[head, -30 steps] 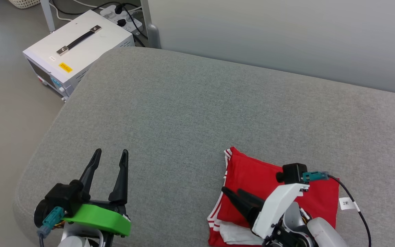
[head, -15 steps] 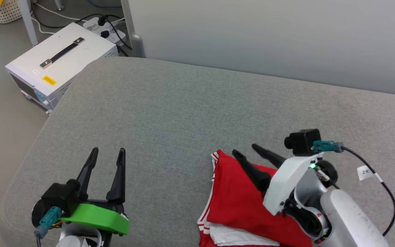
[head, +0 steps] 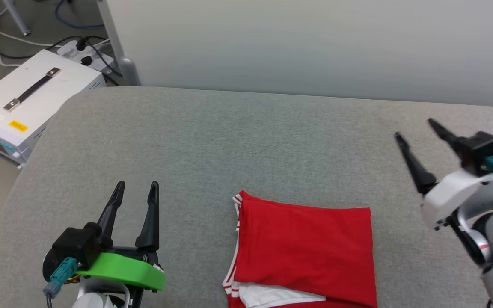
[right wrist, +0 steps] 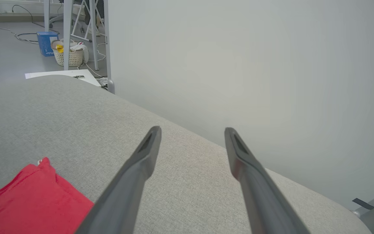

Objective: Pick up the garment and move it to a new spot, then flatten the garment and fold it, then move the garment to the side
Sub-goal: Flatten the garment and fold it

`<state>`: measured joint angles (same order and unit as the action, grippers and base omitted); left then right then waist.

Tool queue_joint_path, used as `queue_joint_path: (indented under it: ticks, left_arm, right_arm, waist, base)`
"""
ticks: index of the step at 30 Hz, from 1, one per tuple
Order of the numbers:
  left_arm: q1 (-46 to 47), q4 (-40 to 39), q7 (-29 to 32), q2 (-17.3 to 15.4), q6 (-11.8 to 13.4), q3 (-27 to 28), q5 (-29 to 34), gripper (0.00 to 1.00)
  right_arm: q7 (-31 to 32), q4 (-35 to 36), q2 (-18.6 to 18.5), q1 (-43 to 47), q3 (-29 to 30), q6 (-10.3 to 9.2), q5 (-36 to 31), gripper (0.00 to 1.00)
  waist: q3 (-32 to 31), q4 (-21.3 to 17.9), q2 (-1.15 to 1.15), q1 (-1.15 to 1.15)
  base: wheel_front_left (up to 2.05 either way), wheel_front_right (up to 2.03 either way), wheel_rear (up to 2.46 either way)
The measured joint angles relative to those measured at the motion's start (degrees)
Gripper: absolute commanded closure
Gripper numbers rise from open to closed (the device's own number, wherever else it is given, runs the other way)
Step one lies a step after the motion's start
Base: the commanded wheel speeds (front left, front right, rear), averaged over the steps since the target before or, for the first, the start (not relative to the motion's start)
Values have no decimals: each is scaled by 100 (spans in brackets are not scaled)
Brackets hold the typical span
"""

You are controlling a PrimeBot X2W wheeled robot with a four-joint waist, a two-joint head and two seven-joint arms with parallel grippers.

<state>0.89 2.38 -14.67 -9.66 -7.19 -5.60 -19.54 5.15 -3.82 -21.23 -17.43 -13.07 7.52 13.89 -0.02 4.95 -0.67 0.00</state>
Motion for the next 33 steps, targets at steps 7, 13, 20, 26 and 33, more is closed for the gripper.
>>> queue_joint_path:
  ticks: [7,13,20,26,33]
  left_arm:
    - [1,-77,0,65,-12,37,0,0]
    - [-1,-101,0,89,-12,70,-2,0]
    - [-101,-104,0,100,-12,22,3,0]
    - [-203,-102,0,104,-12,-38,35,0]
    - [-201,-107,0,101,-12,-100,35,0]
  right_arm:
    - [-552,277,189,617,1051,0,-167,0]
    - [-861,608,794,1179,1650,0,-53,0]
    - [-1082,814,1187,1599,1751,0,-201,0]
    - [-1096,802,1333,1739,1704,0,-258,0]
    - [-937,801,1302,1741,1645,0,-249,0]
  waist:
    - [74,-286,0,0]
    - [161,-421,0,0]
    - [180,-464,0,0]
    - [138,-431,0,0]
    - [94,-361,0,0]
  base:
    - [0,0,0]
    - [0,0,0]
    - [0,0,0]
    - [0,0,0]
    - [0,0,0]
